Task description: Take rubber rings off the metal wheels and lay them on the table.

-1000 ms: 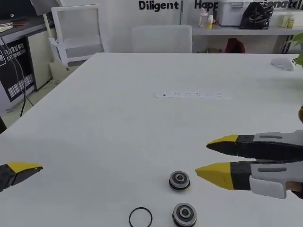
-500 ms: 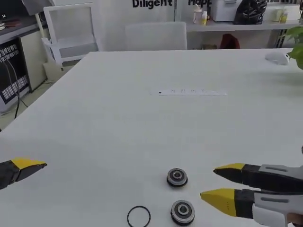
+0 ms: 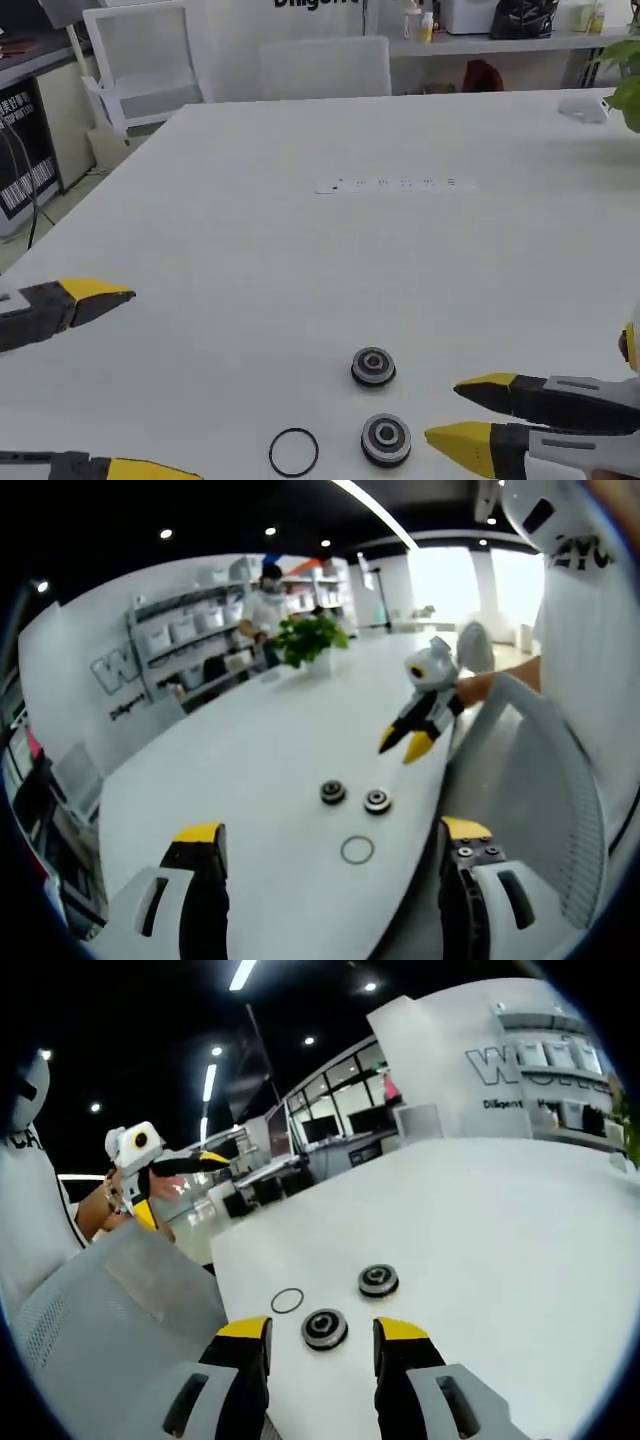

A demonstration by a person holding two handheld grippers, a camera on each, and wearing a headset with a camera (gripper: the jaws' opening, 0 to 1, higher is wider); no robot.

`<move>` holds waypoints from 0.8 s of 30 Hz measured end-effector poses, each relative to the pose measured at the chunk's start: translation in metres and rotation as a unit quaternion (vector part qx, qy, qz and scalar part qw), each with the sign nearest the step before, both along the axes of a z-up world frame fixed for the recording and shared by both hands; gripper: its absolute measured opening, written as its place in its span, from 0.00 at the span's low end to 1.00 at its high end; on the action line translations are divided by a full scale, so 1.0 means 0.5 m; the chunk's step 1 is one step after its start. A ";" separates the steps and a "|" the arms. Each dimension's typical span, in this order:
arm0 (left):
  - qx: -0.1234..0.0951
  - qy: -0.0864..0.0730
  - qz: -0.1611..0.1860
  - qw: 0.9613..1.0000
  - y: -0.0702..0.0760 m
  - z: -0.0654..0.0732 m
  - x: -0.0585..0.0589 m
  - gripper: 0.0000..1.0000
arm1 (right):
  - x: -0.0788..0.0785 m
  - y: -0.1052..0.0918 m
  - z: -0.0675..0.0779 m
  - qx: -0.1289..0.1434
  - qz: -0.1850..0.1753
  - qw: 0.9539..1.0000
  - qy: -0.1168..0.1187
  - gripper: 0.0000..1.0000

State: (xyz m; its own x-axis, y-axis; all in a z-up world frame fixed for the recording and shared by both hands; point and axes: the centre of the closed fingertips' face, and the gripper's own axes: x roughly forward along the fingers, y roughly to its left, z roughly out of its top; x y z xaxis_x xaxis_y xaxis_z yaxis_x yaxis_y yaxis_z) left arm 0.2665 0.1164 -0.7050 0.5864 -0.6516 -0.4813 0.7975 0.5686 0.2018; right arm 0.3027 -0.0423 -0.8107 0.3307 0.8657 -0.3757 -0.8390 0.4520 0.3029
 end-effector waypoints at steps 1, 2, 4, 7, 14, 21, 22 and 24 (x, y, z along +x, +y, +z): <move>0.002 -0.002 -0.007 1.000 -0.006 0.003 0.002 0.88 | -0.001 0.000 -0.005 -0.004 0.001 1.000 0.001 0.39; 0.005 -0.004 -0.014 1.000 -0.012 0.006 0.004 0.88 | -0.002 0.000 -0.012 -0.011 0.002 1.000 0.001 0.38; 0.021 -0.017 -0.029 0.999 -0.024 0.011 0.013 0.86 | -0.005 0.001 -0.021 -0.019 0.006 1.000 0.002 0.38; 0.028 -0.016 -0.032 0.999 -0.039 0.012 0.032 0.83 | -0.009 0.004 -0.033 -0.030 0.012 0.999 0.000 0.38; 0.036 -0.034 -0.077 0.996 -0.096 0.016 0.051 0.76 | -0.012 0.011 -0.048 -0.039 0.021 0.999 0.004 0.38; 0.037 -0.033 -0.104 0.993 -0.145 -0.003 0.068 0.73 | -0.010 0.024 -0.056 -0.042 0.029 0.999 0.006 0.38; 0.038 -0.031 -0.107 0.993 -0.150 -0.009 0.071 0.72 | -0.010 0.026 -0.059 -0.046 0.031 0.998 0.006 0.38; 0.035 -0.022 -0.113 0.993 -0.163 -0.020 0.075 0.71 | -0.011 0.027 -0.063 -0.052 0.036 0.998 0.005 0.37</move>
